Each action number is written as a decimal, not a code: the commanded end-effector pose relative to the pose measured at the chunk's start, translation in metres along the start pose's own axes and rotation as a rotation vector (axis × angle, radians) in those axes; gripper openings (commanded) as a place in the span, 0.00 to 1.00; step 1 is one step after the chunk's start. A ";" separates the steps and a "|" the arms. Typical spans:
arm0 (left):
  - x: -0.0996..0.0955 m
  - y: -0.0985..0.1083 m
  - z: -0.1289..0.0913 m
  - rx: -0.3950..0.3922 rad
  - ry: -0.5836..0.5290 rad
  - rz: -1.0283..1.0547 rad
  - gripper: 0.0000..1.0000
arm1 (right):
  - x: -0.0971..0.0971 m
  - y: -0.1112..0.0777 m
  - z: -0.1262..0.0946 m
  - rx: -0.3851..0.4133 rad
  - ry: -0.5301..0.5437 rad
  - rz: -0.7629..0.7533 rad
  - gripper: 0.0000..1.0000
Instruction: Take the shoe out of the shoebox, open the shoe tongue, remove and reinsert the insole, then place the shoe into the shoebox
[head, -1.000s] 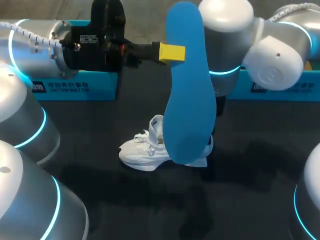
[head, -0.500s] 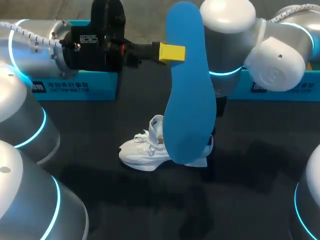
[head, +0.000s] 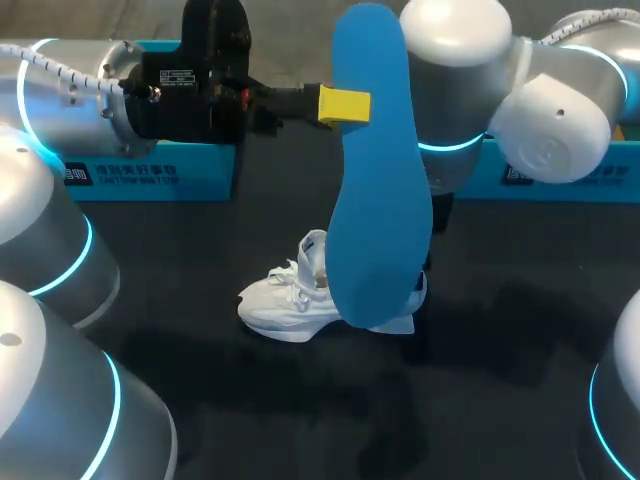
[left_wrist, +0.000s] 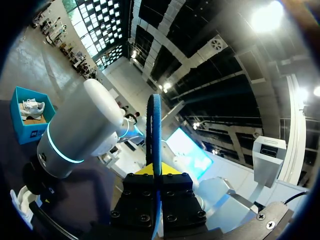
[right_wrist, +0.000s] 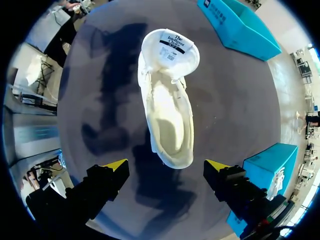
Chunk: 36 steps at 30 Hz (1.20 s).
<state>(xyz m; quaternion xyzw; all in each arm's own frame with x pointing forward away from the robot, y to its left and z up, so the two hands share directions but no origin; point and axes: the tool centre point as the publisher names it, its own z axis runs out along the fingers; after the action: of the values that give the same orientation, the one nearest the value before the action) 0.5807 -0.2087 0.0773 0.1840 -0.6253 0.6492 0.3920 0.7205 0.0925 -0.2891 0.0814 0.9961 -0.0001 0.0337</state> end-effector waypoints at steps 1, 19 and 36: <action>-0.001 0.000 0.001 0.001 -0.001 0.000 0.00 | 0.001 -0.001 0.001 -0.001 -0.002 0.000 1.00; -0.001 0.000 0.001 0.001 -0.001 0.000 0.00 | 0.001 -0.001 0.001 -0.001 -0.002 0.000 1.00; -0.001 0.000 0.001 0.001 -0.001 0.000 0.00 | -0.036 0.052 0.005 0.001 -0.032 -0.062 1.00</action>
<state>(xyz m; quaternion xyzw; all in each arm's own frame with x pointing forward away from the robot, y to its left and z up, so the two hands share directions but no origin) 0.5807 -0.2087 0.0773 0.1840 -0.6253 0.6493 0.3920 0.7512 0.1192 -0.2796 0.0505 0.9969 0.0110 0.0588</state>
